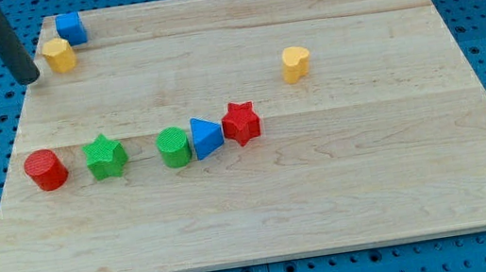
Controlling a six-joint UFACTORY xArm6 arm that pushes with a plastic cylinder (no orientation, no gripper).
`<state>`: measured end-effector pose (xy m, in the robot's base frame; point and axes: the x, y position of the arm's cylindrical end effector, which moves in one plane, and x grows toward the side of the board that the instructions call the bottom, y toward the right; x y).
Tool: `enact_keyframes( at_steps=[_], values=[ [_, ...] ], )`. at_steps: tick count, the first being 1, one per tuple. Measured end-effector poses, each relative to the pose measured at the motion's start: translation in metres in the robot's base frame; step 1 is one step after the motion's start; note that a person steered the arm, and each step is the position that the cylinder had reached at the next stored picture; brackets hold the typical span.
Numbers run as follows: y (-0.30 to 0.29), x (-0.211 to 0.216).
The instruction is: Slide the yellow heart towards top left
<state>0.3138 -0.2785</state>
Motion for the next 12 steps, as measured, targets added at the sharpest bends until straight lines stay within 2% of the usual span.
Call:
enact_keyframes(
  at_steps=[1,2,3,6,7,8,9,10,11,12],
  values=[
    [0.089,-0.008],
    [0.119,-0.005],
    [0.191,-0.015],
    [0.2,-0.019],
    [0.282,-0.025],
    [0.408,-0.027],
    [0.443,0.031],
    [0.364,0.052],
    [0.268,0.052],
    [0.256,0.065]
  ],
)
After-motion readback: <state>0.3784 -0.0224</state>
